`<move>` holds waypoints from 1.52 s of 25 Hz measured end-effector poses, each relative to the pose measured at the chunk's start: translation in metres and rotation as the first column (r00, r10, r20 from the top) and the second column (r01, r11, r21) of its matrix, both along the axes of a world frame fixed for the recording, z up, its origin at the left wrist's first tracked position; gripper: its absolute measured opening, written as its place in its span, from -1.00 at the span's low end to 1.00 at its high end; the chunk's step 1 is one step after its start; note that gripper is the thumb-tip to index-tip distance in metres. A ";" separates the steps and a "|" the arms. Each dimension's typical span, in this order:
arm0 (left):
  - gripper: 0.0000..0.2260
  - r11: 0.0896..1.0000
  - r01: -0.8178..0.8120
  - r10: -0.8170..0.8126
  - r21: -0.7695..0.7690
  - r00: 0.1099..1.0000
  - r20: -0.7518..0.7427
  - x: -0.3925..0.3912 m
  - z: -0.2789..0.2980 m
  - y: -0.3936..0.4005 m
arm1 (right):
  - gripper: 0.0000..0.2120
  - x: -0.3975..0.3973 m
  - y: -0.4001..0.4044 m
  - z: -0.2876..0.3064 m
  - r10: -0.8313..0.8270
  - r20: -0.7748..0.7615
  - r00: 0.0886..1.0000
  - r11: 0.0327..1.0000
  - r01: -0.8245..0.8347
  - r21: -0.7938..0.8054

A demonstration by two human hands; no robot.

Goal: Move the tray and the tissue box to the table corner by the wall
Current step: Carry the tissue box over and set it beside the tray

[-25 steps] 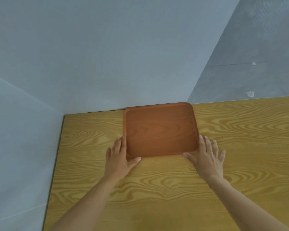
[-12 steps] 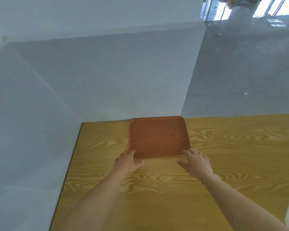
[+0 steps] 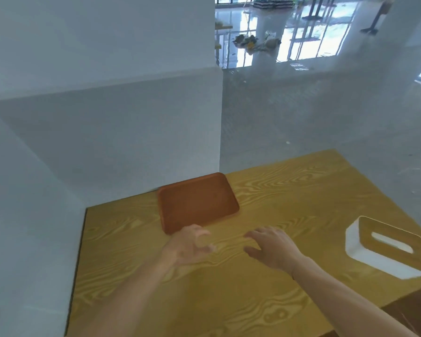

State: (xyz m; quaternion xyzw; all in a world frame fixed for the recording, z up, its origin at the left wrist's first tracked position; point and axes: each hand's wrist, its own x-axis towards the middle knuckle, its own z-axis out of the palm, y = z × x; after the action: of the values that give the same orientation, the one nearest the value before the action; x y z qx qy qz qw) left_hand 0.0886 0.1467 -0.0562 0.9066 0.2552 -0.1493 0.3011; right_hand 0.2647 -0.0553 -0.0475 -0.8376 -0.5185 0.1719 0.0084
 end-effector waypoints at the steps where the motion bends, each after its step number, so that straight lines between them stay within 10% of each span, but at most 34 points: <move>1: -0.46 0.998 0.055 -0.056 0.019 0.998 0.014 0.002 0.005 -0.009 | -0.55 -0.006 -0.015 0.005 -0.036 0.007 0.999 0.999 0.036 0.017; 19: -0.53 0.723 0.684 -0.689 0.094 0.724 0.033 0.133 0.010 -0.220 | -0.59 -0.031 -0.281 0.023 -0.637 -0.029 0.770 0.766 0.637 0.087; 38: -0.48 0.816 0.567 -0.554 0.113 0.822 -0.130 0.248 0.001 -0.316 | -0.57 0.125 -0.435 -0.007 -0.607 -0.075 0.791 0.793 0.609 -0.003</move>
State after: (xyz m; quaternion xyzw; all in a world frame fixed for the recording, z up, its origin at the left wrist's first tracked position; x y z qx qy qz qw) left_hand 0.3368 -0.1697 -0.0550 0.9534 0.0007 -0.2533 0.1641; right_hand 0.3894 -0.4902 -0.0542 -0.9528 -0.2232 0.1844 0.0908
